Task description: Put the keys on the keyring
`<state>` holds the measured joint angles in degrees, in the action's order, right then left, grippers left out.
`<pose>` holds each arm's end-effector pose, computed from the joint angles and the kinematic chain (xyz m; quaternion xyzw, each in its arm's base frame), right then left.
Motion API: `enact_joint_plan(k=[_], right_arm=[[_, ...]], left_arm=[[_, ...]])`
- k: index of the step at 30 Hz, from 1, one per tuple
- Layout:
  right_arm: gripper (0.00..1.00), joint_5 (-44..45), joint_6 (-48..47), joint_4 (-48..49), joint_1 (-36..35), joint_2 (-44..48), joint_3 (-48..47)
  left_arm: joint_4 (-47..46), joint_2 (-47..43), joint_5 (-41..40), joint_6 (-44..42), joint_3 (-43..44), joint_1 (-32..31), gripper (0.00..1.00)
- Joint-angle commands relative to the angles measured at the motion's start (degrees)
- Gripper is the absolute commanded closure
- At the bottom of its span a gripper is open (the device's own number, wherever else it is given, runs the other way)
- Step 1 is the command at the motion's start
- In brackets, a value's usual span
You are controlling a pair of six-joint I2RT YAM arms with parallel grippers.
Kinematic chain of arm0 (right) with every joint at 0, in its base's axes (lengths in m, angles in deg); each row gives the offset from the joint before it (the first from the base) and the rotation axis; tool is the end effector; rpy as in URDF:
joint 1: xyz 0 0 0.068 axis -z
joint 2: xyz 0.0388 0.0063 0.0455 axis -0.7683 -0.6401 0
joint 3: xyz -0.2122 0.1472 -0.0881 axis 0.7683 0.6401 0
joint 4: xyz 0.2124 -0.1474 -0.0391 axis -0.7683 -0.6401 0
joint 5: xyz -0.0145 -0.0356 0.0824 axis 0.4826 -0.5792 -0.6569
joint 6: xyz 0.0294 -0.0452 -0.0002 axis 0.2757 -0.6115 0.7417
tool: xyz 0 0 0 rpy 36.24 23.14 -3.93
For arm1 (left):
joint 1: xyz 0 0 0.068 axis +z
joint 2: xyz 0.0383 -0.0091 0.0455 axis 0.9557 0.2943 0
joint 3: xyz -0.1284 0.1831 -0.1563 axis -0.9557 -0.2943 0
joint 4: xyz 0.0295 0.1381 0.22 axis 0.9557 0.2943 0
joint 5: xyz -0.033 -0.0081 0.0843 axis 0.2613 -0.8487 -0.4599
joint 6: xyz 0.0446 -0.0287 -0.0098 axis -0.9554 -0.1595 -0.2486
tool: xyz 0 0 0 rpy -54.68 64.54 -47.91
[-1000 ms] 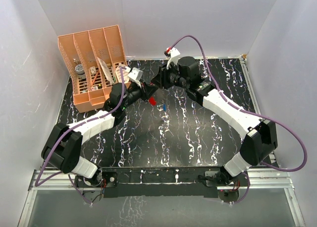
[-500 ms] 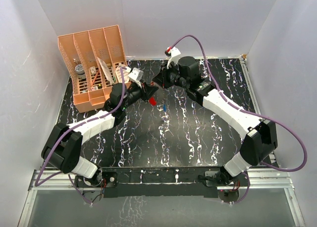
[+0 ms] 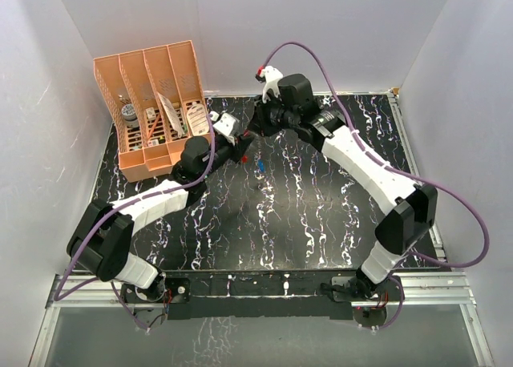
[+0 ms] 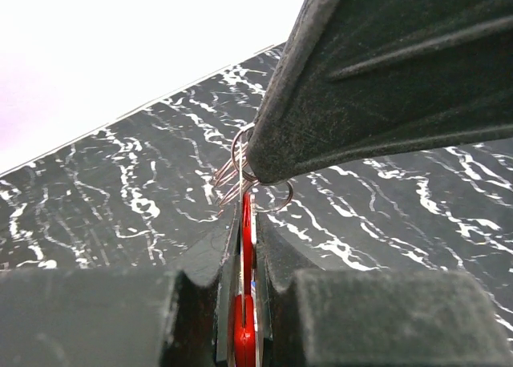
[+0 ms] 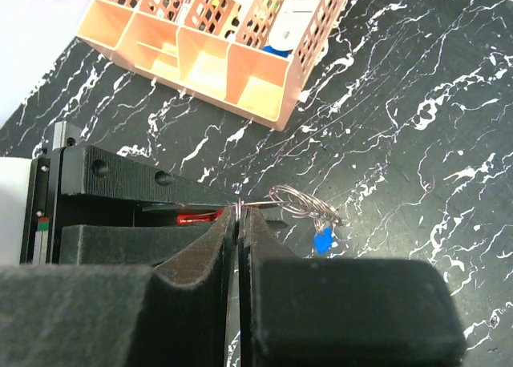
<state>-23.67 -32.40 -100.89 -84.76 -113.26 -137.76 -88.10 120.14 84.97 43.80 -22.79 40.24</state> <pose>0.3056 0.2204 0.3947 -0.2388 0.8169 0.2876 0.4393 0.2746 -0.1841 0.2895 0.2366 0.6144 -0.2930 0.6933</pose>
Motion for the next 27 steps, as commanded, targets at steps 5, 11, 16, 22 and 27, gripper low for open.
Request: enact_joint_plan(k=[5,11,16,22,27], right_arm=[[1.0,-0.71,-3.56,-19.14,0.34,-7.21,-17.03],[1.0,-1.35,-5.2,-25.56,0.46,-11.11,-21.33],[1.0,-1.77,-6.4,-28.6,0.76,-12.63,-23.49],[1.0,-3.15,-7.17,-31.55,0.73,-14.04,-25.01],[1.0,-1.78,-6.72,-30.89,0.81,-13.59,-25.41]], left_arm=[[5.03,3.21,-13.96,-10.56,2.09,1.62,1.0],[4.24,5.06,-15.42,-14.05,2.3,1.66,1.0],[2.98,5.34,-15.8,-16.58,1.87,1.67,1.0],[0.99,4.6,-14.82,-18.0,0.69,1.65,0.97],[1.24,4.11,-12.9,-18.62,0.44,1.64,1.0]])
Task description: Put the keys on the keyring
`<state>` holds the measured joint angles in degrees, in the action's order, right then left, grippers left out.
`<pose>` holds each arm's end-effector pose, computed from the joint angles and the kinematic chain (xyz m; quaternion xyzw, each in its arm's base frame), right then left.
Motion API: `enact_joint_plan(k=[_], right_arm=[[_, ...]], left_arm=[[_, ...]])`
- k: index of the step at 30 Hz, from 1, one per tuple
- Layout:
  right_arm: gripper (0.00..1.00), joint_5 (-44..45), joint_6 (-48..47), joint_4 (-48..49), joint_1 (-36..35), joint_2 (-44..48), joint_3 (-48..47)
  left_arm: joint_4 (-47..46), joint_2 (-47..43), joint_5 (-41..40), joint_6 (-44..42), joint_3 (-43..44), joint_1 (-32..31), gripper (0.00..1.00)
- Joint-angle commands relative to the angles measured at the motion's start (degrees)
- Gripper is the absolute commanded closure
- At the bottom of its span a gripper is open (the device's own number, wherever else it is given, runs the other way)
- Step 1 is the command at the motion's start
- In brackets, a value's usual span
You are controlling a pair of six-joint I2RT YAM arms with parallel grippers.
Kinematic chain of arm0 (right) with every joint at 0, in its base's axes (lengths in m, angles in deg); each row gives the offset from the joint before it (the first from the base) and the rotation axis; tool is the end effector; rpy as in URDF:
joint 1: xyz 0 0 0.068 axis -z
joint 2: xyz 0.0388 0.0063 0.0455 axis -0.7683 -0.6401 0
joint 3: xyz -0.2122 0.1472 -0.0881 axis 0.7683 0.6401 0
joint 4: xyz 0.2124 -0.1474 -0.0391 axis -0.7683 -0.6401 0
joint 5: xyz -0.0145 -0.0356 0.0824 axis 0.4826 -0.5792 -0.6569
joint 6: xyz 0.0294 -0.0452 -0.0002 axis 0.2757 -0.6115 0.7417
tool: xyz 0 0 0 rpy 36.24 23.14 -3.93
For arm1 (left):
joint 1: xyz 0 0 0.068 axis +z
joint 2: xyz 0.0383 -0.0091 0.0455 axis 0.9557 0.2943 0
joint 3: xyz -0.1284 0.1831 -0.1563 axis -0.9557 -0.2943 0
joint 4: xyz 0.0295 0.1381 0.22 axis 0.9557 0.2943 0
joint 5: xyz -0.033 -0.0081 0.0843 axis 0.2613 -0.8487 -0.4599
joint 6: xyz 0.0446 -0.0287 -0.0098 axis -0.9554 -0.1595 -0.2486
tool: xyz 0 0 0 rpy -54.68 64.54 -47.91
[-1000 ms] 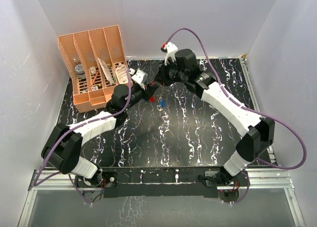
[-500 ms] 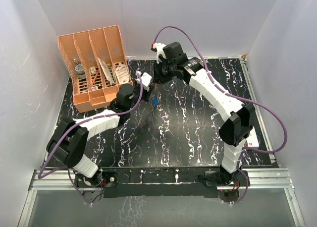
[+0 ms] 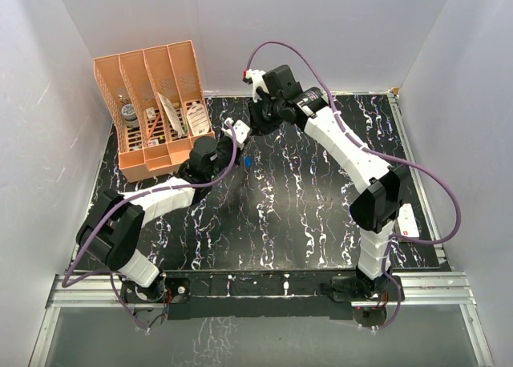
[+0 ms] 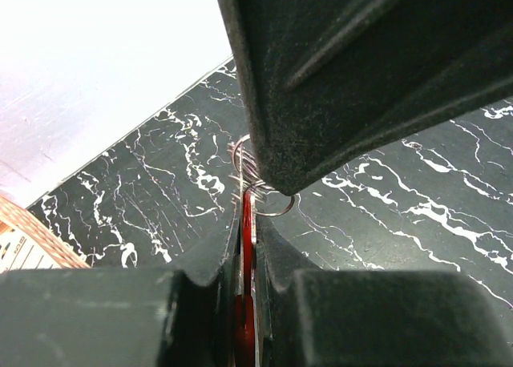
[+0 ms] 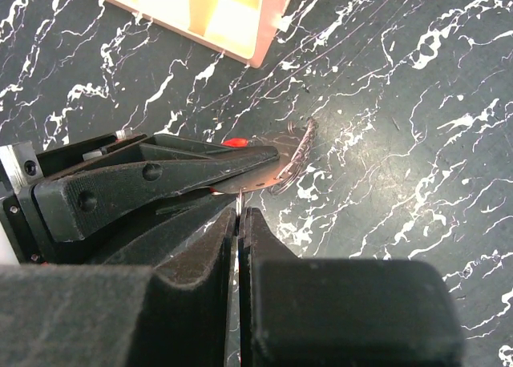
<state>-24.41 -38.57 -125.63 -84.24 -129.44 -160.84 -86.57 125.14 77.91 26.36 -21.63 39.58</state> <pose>0.3428 0.2420 0.3810 -0.2834 0.8743 0.2298 0.3201 0.2892 -0.1930 0.2656 0.3018 0.6228 -0.1453 0.7071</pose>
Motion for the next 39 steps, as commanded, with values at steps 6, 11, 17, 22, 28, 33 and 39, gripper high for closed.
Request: enact_joint_plan(k=[6,11,17,22,28,33,39], right_arm=[[0.71,3.35,3.54,14.67,0.39,14.07,12.88],[0.53,5.03,6.35,33.94,0.42,24.6,27.74],[0.54,3.35,7.18,36.98,0.4,25.66,31.26],[0.55,2.88,8.52,40.38,0.38,26.56,34.27],[0.6,1.9,8.46,38.66,0.38,24.46,32.95],[0.64,1.97,9.25,40.6,0.3,25.03,34.47],[0.64,1.81,9.56,40.62,0.29,23.73,34.57]], left_arm=[[3.34,-3.87,-1.87,4.92,-0.77,2.31,1.0],[7.29,-6.84,1.49,10.9,0.22,2.28,1.0],[12.27,-8.24,7.93,16.78,3.5,2.31,1.0],[15.88,-8.02,13.16,21.88,6.95,2.28,1.0],[16.77,-8.06,15.45,25.4,8.61,2.28,1.0],[16.14,-8.18,15.96,26.51,8.64,2.32,1.0],[16.09,-7.93,16.9,27.4,9.37,2.28,1.0]])
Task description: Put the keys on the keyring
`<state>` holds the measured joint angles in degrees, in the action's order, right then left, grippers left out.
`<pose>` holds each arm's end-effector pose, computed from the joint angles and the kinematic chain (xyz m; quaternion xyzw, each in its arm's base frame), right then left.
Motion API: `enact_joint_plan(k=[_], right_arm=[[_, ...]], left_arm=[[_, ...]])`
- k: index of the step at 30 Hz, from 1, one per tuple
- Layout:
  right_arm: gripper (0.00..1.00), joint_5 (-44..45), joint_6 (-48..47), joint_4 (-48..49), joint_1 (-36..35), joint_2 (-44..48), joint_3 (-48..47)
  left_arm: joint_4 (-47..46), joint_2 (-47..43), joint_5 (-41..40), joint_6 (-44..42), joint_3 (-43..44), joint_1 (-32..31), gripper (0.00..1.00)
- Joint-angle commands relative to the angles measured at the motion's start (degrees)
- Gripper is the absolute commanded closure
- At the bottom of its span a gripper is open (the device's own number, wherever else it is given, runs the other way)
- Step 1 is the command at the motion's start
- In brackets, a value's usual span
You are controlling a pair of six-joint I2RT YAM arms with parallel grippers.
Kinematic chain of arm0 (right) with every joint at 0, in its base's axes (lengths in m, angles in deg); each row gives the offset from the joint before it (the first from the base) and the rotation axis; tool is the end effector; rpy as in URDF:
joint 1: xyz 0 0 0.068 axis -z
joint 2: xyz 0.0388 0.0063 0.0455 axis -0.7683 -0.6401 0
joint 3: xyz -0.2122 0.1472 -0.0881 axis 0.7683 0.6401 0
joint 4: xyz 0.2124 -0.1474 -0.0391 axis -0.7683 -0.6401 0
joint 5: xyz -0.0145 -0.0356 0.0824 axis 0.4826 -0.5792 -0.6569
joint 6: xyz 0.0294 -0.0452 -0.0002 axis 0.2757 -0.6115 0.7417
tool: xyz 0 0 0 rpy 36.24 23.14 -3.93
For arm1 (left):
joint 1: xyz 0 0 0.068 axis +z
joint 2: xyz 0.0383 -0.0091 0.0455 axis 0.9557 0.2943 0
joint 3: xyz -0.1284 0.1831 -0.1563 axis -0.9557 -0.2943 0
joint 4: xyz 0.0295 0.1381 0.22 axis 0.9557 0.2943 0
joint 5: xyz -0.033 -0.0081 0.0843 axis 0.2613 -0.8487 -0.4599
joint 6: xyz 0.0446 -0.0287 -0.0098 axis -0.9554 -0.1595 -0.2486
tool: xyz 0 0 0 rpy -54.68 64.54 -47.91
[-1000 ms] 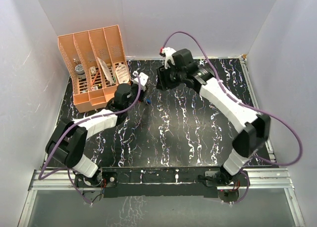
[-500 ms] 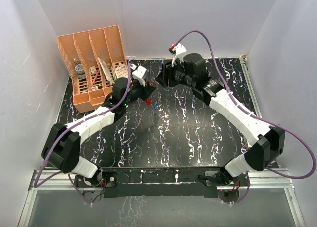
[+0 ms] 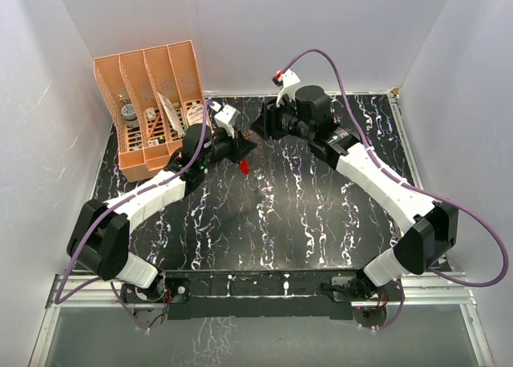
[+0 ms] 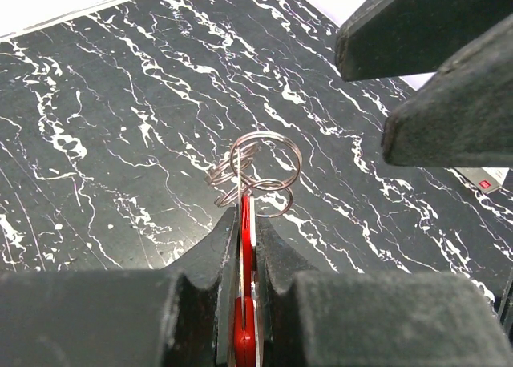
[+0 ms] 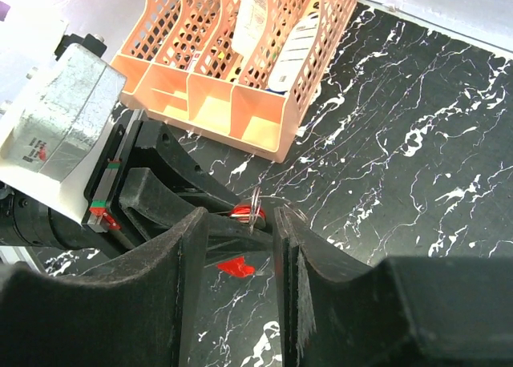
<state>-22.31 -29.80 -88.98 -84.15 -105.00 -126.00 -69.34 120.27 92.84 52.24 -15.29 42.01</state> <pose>0.2853 0.2009 0.3940 -0.2088 0.7849 0.3064 0.4965 0.2873 -0.1853 0.2986 0.2310 0.6902 -0.3583 0.5848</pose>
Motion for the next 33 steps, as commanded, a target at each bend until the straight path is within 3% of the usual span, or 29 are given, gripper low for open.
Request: enact_joint_plan(k=[1,9,15,24,27,33], right_arm=[[0.64,-0.45,0.79,3.74,0.2,-0.97,-0.4],[0.65,-0.52,1.02,3.74,0.12,-2.06,-0.17],[0.71,-0.13,1.33,4.81,0.12,-1.74,0.63],[0.89,1.62,1.51,5.01,0.13,-1.71,0.84],[1.0,1.8,1.49,4.99,0.12,-1.66,0.79],[1.0,2.17,0.04,1.94,0.14,-1.32,-1.71]], left_arm=[[-1.26,-3.1,1.95,1.66,3.04,-0.11,1.0],[-1.21,-3.19,1.91,1.72,3.74,-0.15,1.0],[-1.31,-3.17,2.53,2.12,3.68,-0.22,1.0],[-1.85,-3.28,2.79,2.51,2.96,-0.2,1.0],[-1.82,-3.27,2.79,2.52,2.78,-0.2,1.0],[0.65,-2.83,-2.24,-1.97,2.26,-0.24,1.0]])
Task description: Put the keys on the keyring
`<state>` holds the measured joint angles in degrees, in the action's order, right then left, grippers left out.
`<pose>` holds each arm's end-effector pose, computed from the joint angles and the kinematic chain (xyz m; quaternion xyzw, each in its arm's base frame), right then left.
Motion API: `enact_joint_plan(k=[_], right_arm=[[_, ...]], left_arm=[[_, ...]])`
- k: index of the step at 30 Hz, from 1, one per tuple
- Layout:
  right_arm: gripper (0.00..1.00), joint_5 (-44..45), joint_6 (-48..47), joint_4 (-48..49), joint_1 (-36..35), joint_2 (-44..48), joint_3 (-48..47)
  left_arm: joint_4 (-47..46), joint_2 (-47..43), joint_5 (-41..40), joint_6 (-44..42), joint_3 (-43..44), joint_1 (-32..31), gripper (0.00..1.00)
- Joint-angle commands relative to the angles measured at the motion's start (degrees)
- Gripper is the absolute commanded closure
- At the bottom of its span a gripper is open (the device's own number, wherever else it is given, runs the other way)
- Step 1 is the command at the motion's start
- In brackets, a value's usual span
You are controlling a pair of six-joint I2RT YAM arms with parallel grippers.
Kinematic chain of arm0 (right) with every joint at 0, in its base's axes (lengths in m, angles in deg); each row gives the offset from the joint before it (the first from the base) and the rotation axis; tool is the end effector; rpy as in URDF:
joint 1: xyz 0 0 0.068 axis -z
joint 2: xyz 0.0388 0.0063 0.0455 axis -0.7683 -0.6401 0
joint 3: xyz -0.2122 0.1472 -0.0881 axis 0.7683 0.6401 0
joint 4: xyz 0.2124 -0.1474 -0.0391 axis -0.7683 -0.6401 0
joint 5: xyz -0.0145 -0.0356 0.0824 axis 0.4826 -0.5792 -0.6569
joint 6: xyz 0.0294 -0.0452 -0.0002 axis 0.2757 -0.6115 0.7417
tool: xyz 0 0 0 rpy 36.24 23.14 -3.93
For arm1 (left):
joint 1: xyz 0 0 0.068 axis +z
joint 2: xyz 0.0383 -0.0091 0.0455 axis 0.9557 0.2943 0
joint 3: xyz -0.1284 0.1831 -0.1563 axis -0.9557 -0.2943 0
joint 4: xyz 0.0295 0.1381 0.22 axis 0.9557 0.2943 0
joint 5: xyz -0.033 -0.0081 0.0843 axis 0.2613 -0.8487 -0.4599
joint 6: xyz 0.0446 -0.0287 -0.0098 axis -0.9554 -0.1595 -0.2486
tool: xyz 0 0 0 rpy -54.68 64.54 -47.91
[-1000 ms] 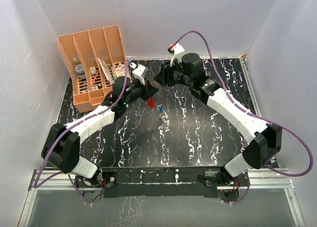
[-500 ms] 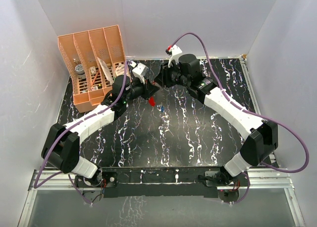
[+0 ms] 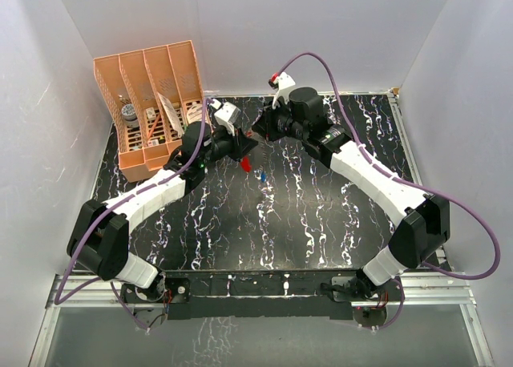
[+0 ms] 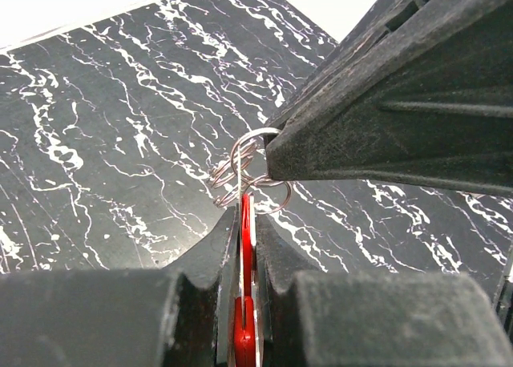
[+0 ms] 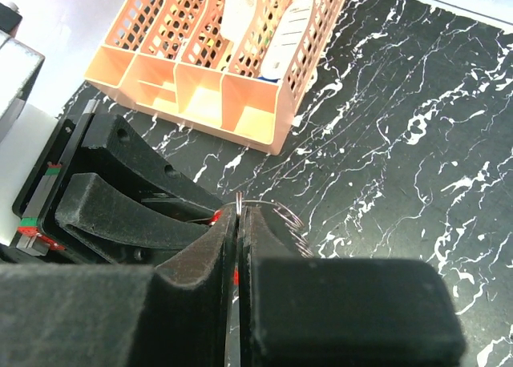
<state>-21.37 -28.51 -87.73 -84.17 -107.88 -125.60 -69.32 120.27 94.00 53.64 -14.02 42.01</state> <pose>0.2977 0.2087 0.3769 -0.1960 0.7988 0.3012 0.4825 0.2882 -0.1866 0.3063 0.2293 0.6831 -0.3734 0.5842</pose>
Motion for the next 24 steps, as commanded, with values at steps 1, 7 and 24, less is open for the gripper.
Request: enact_joint_plan(k=[1,7,24], right_arm=[[1.0,1.6,-1.81,-0.78,0.16,1.58,-2.99],[1.0,1.41,-4.61,-12.85,0.19,-1.99,-11.9],[1.0,-4.86,-6.56,-37.5,0.14,-16.07,-31.84]], left_arm=[[1.4,-2.51,-4.87,-5.34,0.99,-0.2,1.0],[-3.4,-1.76,-13.0,-14.11,-3.0,-0.24,1.0],[-8.81,1.67,-23.32,-23.26,-3.35,-0.25,0.92]])
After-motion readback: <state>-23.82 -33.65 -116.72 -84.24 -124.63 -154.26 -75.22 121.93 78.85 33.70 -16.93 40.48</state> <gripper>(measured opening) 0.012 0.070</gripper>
